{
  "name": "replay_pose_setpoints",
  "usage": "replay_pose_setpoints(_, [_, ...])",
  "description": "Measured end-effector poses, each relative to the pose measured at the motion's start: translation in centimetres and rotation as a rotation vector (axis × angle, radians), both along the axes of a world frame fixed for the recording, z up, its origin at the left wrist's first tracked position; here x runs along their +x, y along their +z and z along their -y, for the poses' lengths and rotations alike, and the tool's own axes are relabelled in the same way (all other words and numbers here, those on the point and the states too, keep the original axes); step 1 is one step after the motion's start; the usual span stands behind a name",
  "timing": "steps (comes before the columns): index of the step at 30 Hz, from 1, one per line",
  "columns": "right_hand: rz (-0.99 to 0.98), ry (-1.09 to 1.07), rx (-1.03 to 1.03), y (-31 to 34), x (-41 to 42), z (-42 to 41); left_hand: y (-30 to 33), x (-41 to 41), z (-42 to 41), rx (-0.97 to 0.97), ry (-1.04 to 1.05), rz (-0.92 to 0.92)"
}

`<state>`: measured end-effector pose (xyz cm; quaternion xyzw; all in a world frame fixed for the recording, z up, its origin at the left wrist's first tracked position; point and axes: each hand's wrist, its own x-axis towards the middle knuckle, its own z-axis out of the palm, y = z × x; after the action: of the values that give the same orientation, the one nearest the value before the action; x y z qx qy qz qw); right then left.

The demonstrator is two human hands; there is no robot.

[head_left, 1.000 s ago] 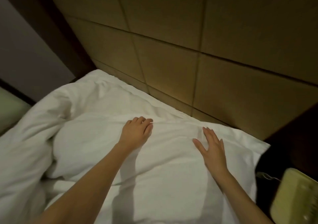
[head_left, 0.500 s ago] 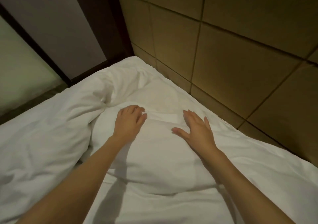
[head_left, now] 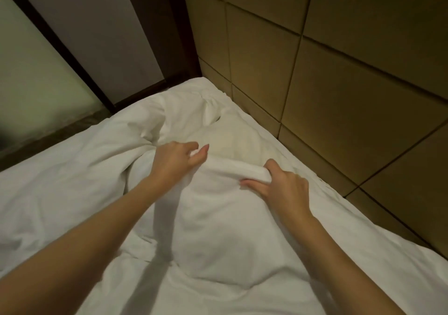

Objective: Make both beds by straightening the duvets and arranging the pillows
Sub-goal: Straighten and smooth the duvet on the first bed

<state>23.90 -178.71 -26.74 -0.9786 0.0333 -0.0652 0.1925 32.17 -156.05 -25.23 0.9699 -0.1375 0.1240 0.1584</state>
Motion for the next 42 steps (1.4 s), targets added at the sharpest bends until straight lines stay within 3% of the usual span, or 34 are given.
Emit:
replay_pose_setpoints(5, [0.085, -0.064, 0.186, 4.5, 1.8, 3.6, 6.3, 3.5, 4.8, -0.077, -0.137, 0.169])
replay_pose_setpoints(15, [0.267, -0.222, 0.109, 11.6, 6.8, 14.6, 14.0, 11.6, 18.9, -0.09, -0.144, 0.345])
replay_pose_setpoints(19, [0.299, -0.292, -0.105, 7.8, 8.7, 16.4, 8.7, 14.2, 22.1, 0.011, -0.069, 0.317])
replay_pose_setpoints(22, [0.353, -0.236, -0.124, 3.2, 9.2, 15.9, 3.0, 15.2, 22.4, 0.052, -0.025, 0.289])
replay_pose_setpoints(27, [-0.062, -0.141, 0.195, -5.7, 7.9, 16.7, -6.3, 15.7, 21.1, 0.164, -0.088, 0.27])
replay_pose_setpoints(30, [-0.132, -0.232, -0.08, -9.6, 7.4, 16.3, -10.1, 15.5, 20.1, 0.238, -0.135, 0.29])
replay_pose_setpoints(37, [-0.03, -0.277, -0.002, -12.2, 7.9, 15.9, -12.5, 15.8, 19.3, 0.306, -0.115, 0.211])
replay_pose_setpoints(42, [-0.032, -0.27, -0.01, -10.5, 6.1, 16.3, -10.4, 14.2, 21.3, 0.197, -0.135, 0.114])
